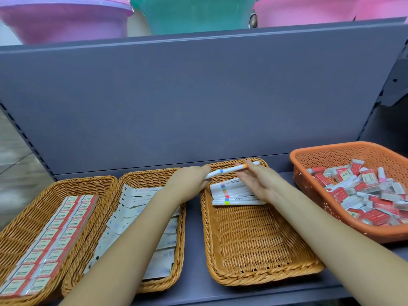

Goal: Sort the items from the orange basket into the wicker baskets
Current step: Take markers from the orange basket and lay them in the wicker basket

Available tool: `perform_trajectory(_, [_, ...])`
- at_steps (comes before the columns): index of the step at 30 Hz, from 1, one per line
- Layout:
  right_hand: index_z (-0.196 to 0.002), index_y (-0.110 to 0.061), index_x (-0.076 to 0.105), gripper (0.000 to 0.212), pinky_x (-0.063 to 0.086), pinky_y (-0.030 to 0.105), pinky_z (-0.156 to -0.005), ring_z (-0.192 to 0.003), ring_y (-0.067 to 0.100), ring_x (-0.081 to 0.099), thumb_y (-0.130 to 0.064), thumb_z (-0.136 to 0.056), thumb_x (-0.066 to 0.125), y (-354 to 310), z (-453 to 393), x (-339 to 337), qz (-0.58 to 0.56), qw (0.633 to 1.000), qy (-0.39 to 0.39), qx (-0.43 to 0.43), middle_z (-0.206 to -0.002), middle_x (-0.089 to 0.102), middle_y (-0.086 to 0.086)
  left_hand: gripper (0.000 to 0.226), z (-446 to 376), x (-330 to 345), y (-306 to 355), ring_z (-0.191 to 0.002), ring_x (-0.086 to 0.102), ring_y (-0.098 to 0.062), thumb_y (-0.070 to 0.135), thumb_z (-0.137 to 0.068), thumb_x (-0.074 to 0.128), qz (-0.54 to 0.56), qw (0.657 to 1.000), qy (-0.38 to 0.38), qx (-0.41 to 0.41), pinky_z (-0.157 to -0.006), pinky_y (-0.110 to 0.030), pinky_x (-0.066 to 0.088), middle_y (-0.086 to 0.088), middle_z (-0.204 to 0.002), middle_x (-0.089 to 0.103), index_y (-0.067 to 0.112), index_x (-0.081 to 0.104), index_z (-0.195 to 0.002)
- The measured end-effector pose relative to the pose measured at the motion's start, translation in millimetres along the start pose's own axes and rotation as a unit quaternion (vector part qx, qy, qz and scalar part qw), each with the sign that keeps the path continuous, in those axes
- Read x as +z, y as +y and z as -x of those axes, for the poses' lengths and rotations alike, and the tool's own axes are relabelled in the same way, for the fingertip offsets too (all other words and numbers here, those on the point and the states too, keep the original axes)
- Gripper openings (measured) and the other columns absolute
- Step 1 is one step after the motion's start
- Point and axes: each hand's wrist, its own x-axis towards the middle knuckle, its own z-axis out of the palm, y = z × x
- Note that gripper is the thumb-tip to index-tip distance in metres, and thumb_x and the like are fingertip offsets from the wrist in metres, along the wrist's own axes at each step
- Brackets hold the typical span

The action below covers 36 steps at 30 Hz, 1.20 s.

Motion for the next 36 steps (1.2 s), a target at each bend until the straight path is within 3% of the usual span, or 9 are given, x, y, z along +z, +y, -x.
perform_trajectory(2, [-0.084,-0.004,0.054,0.017,0.059,0.024,-0.066,-0.082,0.016,0.062,-0.011,-0.098,0.047,-9,2,-6,0.015,0.997,0.013,-0.071,-0.088,0.062,0.012,0.023,0,3,-3,-0.082,0.056,-0.019,0.033,-0.101,0.038,0.0,1.0,-0.005,-0.004,-0.062,-0.029,0.041,-0.004,-0.1,0.061,0.016,0.047,-0.113])
perform_trajectory(5, [-0.085,-0.014,0.057,0.015,0.056,0.023,-0.071,-0.08,0.013,0.063,-0.017,-0.097,0.049,-24,11,-12,0.213,0.951,0.027,-0.221,-0.083,0.062,0.004,0.023,0,6,-5,-0.078,0.054,-0.017,0.034,-0.101,0.038,0.005,1.0,-0.008,-0.008,-0.062,-0.028,0.042,-0.003,-0.099,0.062,0.017,0.047,-0.114])
perform_trajectory(9, [-0.079,-0.019,0.062,0.016,0.042,0.017,-0.061,-0.059,0.002,0.052,-0.024,-0.093,0.057,-26,30,-11,0.542,0.756,-0.062,-0.361,-0.065,0.057,-0.006,0.021,-1,5,-4,-0.076,0.05,-0.015,0.033,-0.101,0.039,0.01,1.0,-0.001,-0.006,-0.06,-0.027,0.04,-0.003,-0.097,0.061,0.017,0.048,-0.112])
perform_trajectory(13, [-0.093,-0.01,0.067,0.019,0.037,0.028,-0.071,-0.077,0.012,0.049,-0.027,-0.092,0.059,5,31,-11,0.733,0.564,-0.195,-0.326,-0.083,0.061,0.0,0.021,-3,4,-2,-0.075,0.049,-0.016,0.033,-0.101,0.038,0.006,1.0,0.002,-0.003,-0.06,-0.029,0.038,-0.003,-0.096,0.061,0.017,0.048,-0.109])
perform_trajectory(17, [-0.109,-0.014,0.062,0.021,0.041,0.034,-0.089,-0.102,0.02,0.054,-0.024,-0.09,0.06,24,23,-16,0.802,0.513,-0.209,-0.224,-0.108,0.062,0.005,0.02,-2,3,-1,-0.074,0.047,-0.016,0.033,-0.101,0.038,0.003,1.0,0.004,-0.003,-0.059,-0.029,0.036,-0.002,-0.095,0.06,0.017,0.048,-0.108])
perform_trajectory(21, [-0.11,-0.017,0.059,0.022,0.042,0.032,-0.089,-0.106,0.019,0.053,-0.016,-0.088,0.059,21,22,-24,0.836,0.469,-0.195,-0.207,-0.113,0.06,0.002,0.02,-2,1,0,-0.073,0.047,-0.014,0.032,-0.101,0.038,0.01,1.0,0.01,0.0,-0.058,-0.026,0.034,-0.001,-0.093,0.059,0.017,0.049,-0.108])
perform_trajectory(31, [-0.104,-0.015,0.058,0.016,0.04,0.026,-0.08,-0.099,0.017,0.051,-0.016,-0.088,0.06,23,20,-22,0.84,0.459,-0.188,-0.219,-0.107,0.057,0.002,0.02,2,-2,8,-0.071,0.047,-0.014,0.031,-0.102,0.036,0.002,1.0,-0.003,0.005,-0.054,-0.024,0.032,0.0,-0.086,0.052,0.016,0.049,-0.106])
perform_trajectory(33, [-0.103,-0.015,0.059,0.018,0.038,0.022,-0.075,-0.093,0.014,0.053,-0.021,-0.087,0.063,19,19,-22,0.811,0.511,-0.174,-0.225,-0.102,0.059,0.0,0.021,3,-3,9,-0.071,0.047,-0.015,0.031,-0.102,0.036,0.0,1.0,-0.005,0.007,-0.057,-0.026,0.035,-0.001,-0.088,0.056,0.016,0.05,-0.105])
perform_trajectory(36, [-0.106,-0.015,0.059,0.025,0.04,0.016,-0.072,-0.085,0.009,0.054,-0.026,-0.086,0.067,5,22,-11,0.698,0.65,-0.116,-0.277,-0.093,0.056,-0.008,0.022,4,-5,9,-0.072,0.047,-0.017,0.031,-0.101,0.037,-0.003,1.0,-0.007,0.011,-0.059,-0.028,0.037,-0.004,-0.093,0.06,0.015,0.05,-0.104])
